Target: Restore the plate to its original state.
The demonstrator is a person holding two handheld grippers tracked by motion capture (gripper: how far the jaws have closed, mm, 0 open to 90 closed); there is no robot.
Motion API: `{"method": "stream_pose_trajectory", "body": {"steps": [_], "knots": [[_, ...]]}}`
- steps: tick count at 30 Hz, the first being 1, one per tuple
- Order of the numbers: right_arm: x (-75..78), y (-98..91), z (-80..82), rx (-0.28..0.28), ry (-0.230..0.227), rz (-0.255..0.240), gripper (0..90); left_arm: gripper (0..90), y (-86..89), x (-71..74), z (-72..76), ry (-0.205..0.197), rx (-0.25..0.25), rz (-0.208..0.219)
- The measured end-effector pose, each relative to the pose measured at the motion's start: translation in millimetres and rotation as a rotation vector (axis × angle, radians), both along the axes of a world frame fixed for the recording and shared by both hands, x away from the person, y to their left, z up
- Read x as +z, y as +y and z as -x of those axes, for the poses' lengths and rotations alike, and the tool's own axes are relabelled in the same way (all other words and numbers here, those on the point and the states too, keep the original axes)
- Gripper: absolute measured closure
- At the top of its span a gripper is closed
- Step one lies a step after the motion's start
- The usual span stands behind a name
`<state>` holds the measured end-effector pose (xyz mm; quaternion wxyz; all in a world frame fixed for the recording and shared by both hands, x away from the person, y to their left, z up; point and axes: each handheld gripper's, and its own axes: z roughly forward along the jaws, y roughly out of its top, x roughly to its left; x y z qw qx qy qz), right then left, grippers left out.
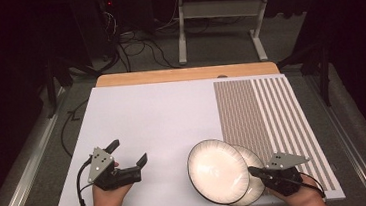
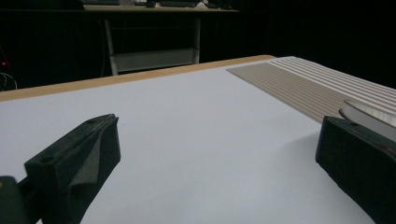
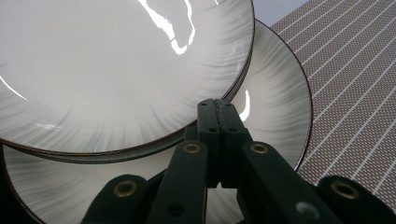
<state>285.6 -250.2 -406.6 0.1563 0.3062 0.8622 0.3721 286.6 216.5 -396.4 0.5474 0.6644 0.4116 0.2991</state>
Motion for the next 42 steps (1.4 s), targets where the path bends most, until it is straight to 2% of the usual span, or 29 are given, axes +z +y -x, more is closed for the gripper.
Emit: {"method": "stream_pose_trajectory", "body": {"steps": [5, 17, 29, 42], "knots": [[0.1, 0.1, 0.3, -0.001, 0.001, 0.002, 90.0, 0.7, 7.6, -1.4, -2.2, 0.007, 0.014, 0.016], [0.0, 0.2, 0.5, -0.001, 0.001, 0.001, 90.0, 0.7, 10.6, 1.0, -1.6, 0.001, 0.012, 0.037], [0.1, 0.2, 0.5, 0.001, 0.0, 0.003, 90.0, 0.8, 16.9, 1.8, -1.3, -0.004, 0.033, 0.042], [0.4, 0.3, 0.4, 0.001, 0.003, 0.003, 90.0, 0.8, 14.7, 2.8, 0.0, -0.016, 0.025, 0.027]]}}
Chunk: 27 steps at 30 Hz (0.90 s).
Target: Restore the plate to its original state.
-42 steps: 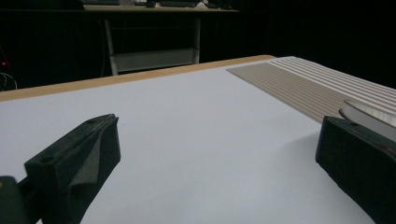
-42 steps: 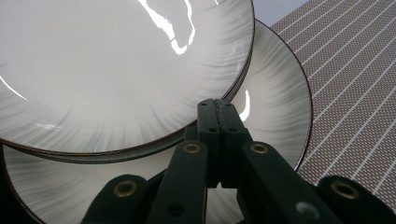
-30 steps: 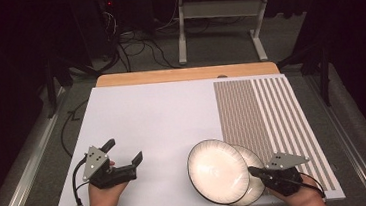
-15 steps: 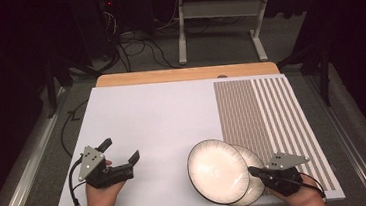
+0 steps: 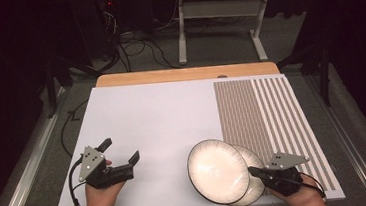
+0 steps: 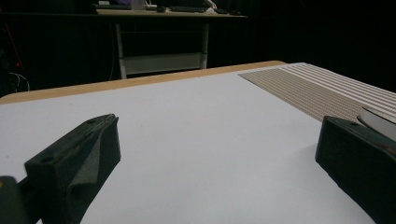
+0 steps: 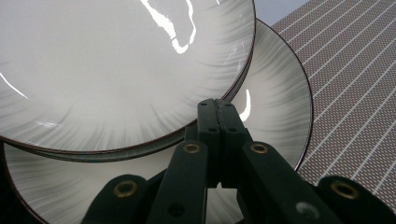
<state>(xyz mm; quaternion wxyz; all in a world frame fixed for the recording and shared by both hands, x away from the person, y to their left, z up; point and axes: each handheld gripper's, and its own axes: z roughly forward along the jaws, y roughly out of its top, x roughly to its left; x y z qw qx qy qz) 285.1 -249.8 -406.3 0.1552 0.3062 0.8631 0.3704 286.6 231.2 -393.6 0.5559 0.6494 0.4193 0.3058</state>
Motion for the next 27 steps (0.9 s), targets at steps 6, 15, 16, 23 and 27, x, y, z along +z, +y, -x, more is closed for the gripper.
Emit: {"method": "stream_pose_trajectory", "body": {"steps": [6, 15, 16, 23, 27], "knots": [[-0.1, -0.1, -0.1, 0.003, 0.0, -0.002, 90.0, 0.8, -0.4, -0.3, 0.2, -0.001, -0.003, -0.001], [0.4, -0.8, -0.4, 0.003, 0.0, -0.004, 90.0, 1.0, -0.4, -0.3, 0.3, -0.006, -0.003, -0.002], [0.4, -1.0, -0.5, 0.003, -0.001, -0.004, 90.0, 1.1, -0.5, -0.2, 0.5, -0.007, -0.004, -0.002], [0.8, -2.7, -0.3, -0.005, 0.0, -0.005, 90.0, 1.1, -0.6, 0.0, 0.9, -0.01, -0.003, 0.0], [0.9, -3.4, -0.5, -0.006, -0.002, -0.007, 90.0, 1.2, -0.4, -0.1, 0.7, -0.009, -0.004, -0.001]]}}
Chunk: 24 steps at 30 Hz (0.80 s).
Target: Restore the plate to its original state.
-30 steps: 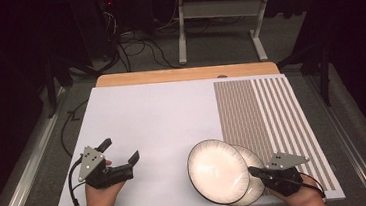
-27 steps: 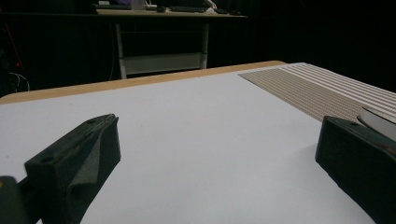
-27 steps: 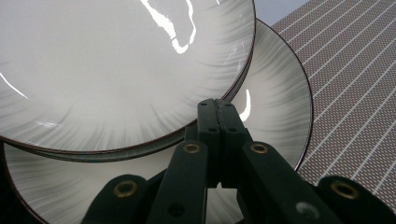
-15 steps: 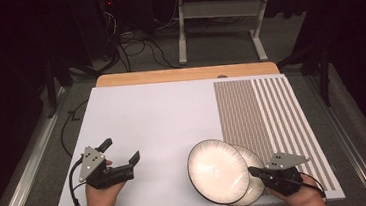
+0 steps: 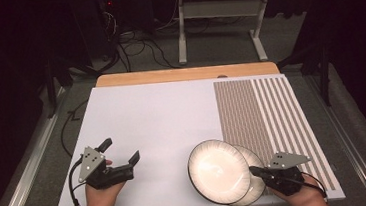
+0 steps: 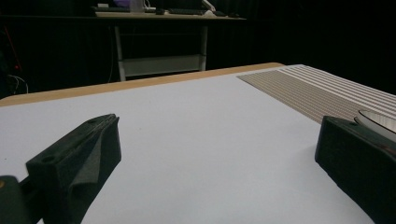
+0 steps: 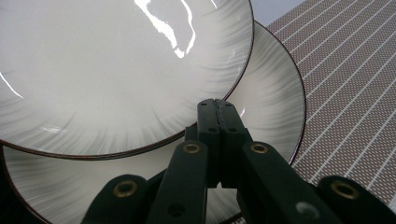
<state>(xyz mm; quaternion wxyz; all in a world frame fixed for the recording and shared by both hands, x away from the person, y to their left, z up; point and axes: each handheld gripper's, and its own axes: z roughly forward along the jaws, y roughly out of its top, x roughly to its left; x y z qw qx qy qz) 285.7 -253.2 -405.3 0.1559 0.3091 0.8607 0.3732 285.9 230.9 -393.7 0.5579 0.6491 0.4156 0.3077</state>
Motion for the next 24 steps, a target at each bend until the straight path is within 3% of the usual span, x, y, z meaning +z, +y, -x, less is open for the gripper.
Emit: {"method": "stream_pose_trajectory", "body": {"steps": [24], "knots": [[1.2, -3.5, -0.2, -0.008, -0.001, -0.006, 90.0, 1.4, 0.5, -0.3, -0.2, 0.003, 0.003, 0.003]]}}
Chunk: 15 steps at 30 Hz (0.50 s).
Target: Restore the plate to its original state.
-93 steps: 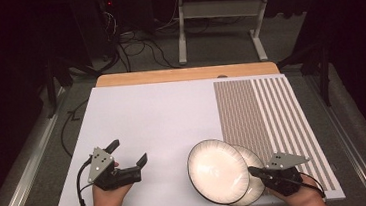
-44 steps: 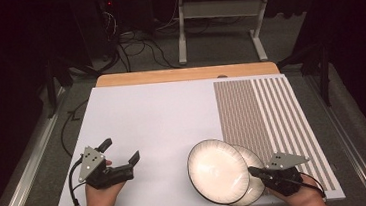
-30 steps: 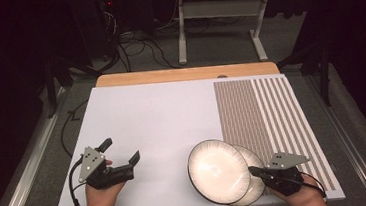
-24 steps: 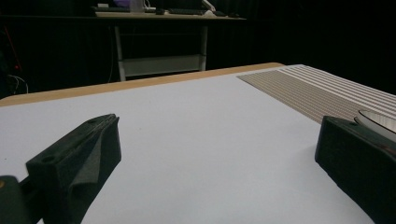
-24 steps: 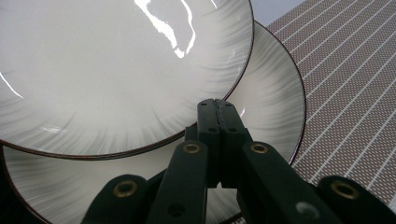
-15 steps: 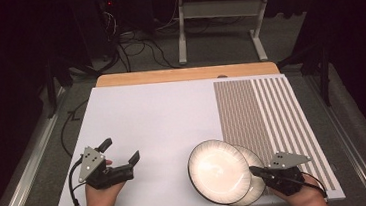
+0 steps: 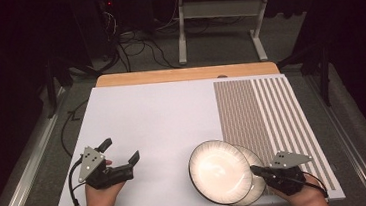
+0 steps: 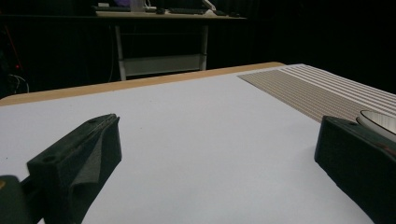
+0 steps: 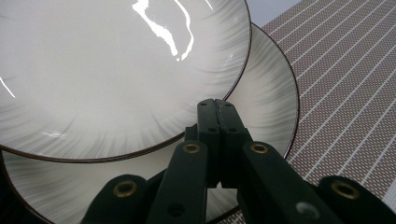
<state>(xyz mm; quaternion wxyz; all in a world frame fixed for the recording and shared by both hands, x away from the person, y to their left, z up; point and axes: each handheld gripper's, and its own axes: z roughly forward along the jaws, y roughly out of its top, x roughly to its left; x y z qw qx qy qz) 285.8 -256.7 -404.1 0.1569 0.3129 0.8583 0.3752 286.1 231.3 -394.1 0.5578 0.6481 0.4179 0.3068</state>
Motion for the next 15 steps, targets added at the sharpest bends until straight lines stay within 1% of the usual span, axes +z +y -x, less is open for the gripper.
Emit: {"method": "stream_pose_trajectory", "body": {"steps": [15], "knots": [[2.1, -6.4, -0.5, -0.018, -0.006, -0.01, 90.0, 1.5, 0.2, 0.1, 0.1, 0.0, 0.001, 0.0]]}}
